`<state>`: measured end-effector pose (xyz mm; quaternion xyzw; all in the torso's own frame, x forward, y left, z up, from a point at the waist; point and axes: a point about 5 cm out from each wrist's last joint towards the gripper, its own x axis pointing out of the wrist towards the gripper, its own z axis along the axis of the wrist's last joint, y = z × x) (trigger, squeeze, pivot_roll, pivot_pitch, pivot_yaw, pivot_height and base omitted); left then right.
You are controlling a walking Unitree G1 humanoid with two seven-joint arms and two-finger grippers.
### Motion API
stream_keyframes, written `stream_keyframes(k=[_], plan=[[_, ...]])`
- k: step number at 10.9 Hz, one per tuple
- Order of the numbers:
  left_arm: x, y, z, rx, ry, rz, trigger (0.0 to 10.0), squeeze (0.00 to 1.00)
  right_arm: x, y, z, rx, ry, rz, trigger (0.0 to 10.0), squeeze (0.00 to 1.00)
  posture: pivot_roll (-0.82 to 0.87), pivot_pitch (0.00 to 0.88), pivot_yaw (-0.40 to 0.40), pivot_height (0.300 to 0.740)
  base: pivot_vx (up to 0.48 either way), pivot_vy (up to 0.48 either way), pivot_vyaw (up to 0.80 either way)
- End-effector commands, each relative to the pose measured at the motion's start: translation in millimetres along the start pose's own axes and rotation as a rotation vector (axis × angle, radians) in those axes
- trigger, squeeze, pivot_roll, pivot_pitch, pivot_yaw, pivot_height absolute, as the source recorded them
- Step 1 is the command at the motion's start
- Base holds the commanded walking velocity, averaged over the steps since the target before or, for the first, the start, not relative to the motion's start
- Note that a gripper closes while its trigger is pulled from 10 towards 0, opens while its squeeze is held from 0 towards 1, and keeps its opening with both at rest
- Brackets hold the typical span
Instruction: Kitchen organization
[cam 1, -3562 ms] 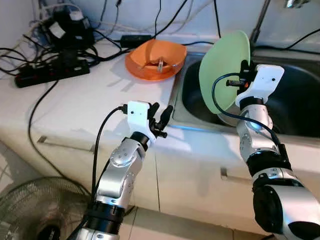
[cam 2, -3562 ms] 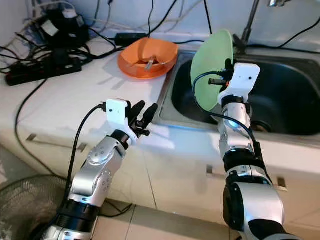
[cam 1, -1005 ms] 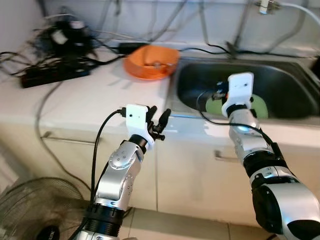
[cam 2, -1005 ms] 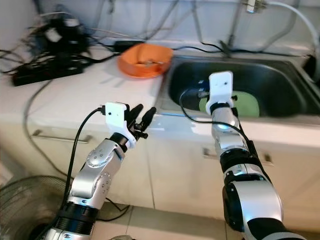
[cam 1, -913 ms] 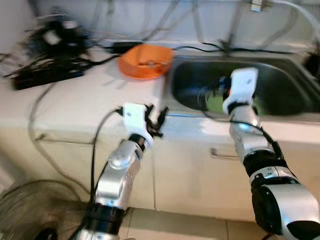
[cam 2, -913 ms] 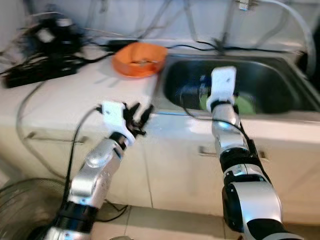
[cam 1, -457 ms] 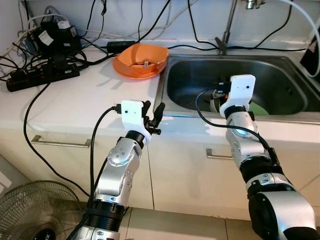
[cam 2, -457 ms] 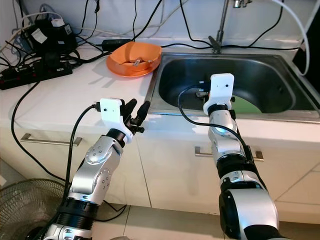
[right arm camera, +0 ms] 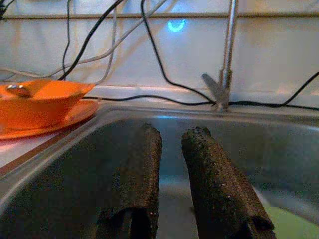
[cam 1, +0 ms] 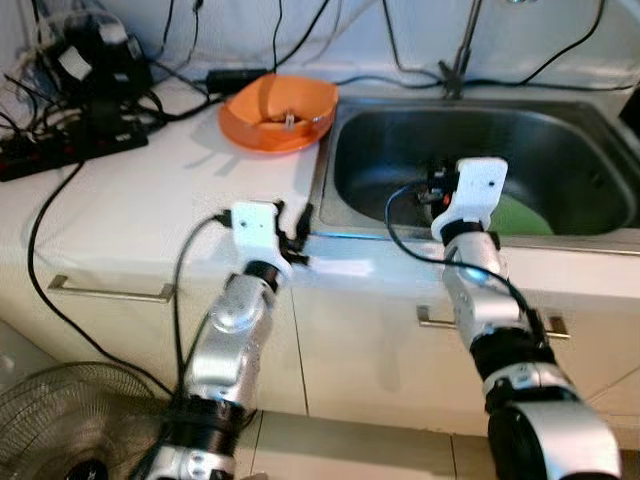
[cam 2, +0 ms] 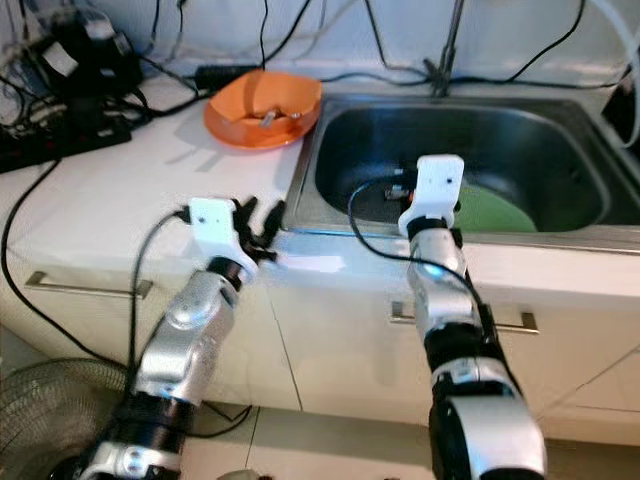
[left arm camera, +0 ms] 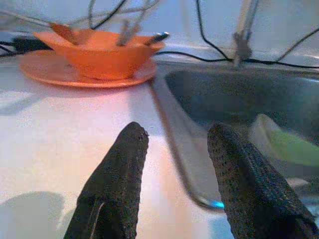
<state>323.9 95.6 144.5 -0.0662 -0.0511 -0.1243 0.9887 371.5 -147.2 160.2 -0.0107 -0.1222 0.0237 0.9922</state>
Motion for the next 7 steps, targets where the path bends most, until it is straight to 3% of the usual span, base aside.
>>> stream_keyframes(k=[1, 3, 7], plan=[[2.1, 4.1, 3.3, 0.023, -0.022, 0.027, 10.0, 0.0, -1.0, 4.5, 6.7, 0.017, -0.044, 0.02, 10.0, 0.0, 0.08, 0.0, 0.07, 0.74, 0.0, 0.0, 0.0], [2.2, 14.4, 2.7, 0.059, -0.027, 0.075, 10.0, 0.0, -8.5, 11.3, -0.5, 0.032, -0.021, 0.038, 10.0, 0.0, 0.08, 0.0, 0.072, 0.74, 0.0, 0.0, 0.0], [1.3, 25.2, 2.0, 0.098, -0.042, 0.116, 10.0, 0.0, -19.7, 8.7, -1.9, 0.047, -0.033, 0.035, 10.0, 0.0, 0.06, 0.0, 0.08, 0.74, 0.0, 0.0, 0.0]])
